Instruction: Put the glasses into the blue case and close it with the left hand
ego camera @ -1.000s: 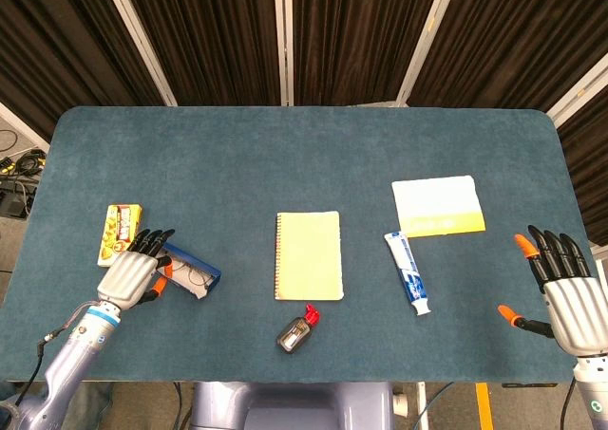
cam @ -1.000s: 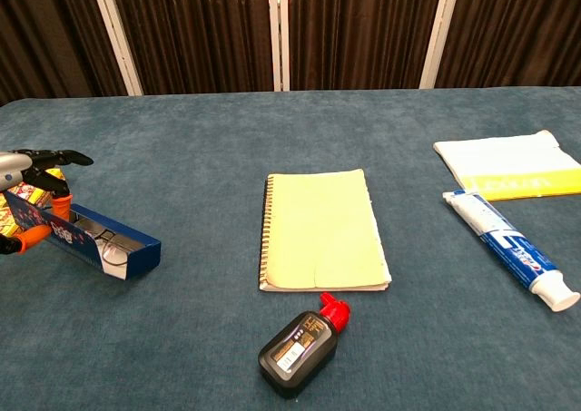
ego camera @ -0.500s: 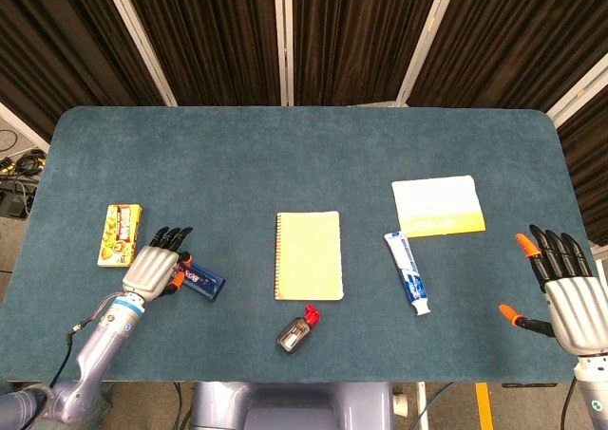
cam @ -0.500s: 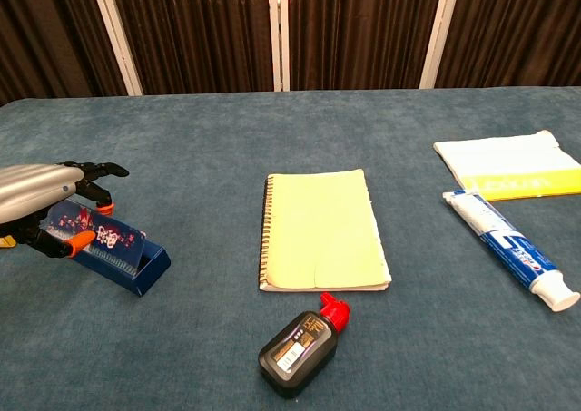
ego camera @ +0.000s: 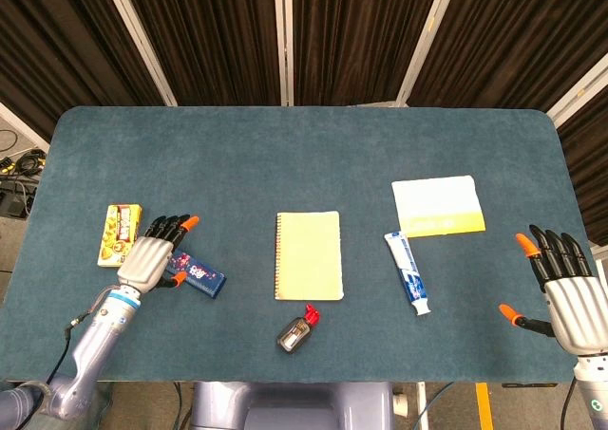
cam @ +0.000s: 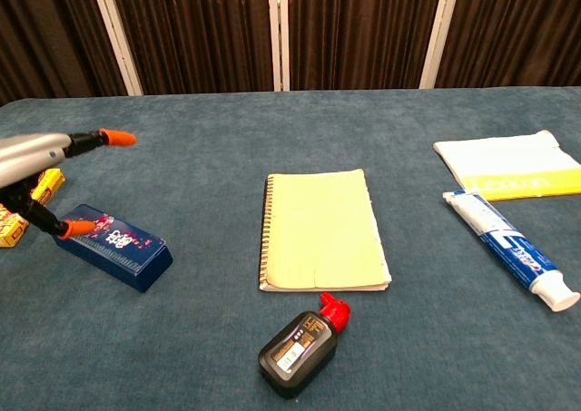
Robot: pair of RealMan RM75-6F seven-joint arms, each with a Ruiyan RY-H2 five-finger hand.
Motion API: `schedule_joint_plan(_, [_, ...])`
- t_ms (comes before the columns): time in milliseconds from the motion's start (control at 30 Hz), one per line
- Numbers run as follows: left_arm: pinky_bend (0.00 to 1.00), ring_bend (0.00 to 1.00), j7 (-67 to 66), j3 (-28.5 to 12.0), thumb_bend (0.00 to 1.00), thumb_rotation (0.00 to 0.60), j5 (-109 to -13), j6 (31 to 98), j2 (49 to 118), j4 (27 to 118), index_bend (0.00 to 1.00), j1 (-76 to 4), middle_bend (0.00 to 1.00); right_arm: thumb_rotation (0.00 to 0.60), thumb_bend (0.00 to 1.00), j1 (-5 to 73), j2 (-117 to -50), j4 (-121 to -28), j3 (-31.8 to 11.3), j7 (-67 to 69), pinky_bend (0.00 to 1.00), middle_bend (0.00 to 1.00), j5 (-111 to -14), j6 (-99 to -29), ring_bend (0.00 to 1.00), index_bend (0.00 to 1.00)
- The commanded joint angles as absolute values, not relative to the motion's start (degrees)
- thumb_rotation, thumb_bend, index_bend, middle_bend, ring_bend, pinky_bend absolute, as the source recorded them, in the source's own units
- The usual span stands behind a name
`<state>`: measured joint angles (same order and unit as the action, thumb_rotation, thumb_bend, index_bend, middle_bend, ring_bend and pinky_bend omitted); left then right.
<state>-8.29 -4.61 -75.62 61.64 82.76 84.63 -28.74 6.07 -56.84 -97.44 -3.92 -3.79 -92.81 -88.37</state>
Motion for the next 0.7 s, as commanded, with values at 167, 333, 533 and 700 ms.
schedule_joint_plan(167, [0.0, 0.0, -6.76, -2.98, 0.21, 0.6, -77.05, 58.67, 78.43, 86.34, 0.0, -29.24, 0.0, 0.6, 0.0, 6.05, -56.84, -97.53, -3.88, -3.82, 0.0, 0.0, -92.94, -88.43, 0.0, 0.01])
schedule_joint_plan(333, [0.0, 0.0, -10.06, -1.44, 0.2, 0.6, -74.82, 52.77, 80.21, 83.9, 0.0, -31.16, 0.0, 0.6, 0.0, 6.01, -56.88, -97.56, -3.83, -4.05, 0.0, 0.0, -92.94, -88.38, 0.0, 0.01])
schedule_joint_plan(533, [0.0, 0.0, -11.98, -1.84, 0.2, 0.6, -73.66, 52.11, 83.61, 81.13, 0.01, -32.0, 0.0, 0.6, 0.0, 6.12, -56.91, -97.41, -3.96, -3.96, 0.0, 0.0, -92.54, -88.11, 0.0, 0.01])
schedule_joint_plan(700, [0.02, 0.01, -13.22, -2.37, 0.2, 0.6, -72.82, 52.62, 85.64, 79.71, 0.12, -32.23, 0.03, 0.6, 0.0, 6.16, -56.81, -97.28, -4.05, -3.5, 0.0, 0.0, -92.39, -88.05, 0.0, 0.01])
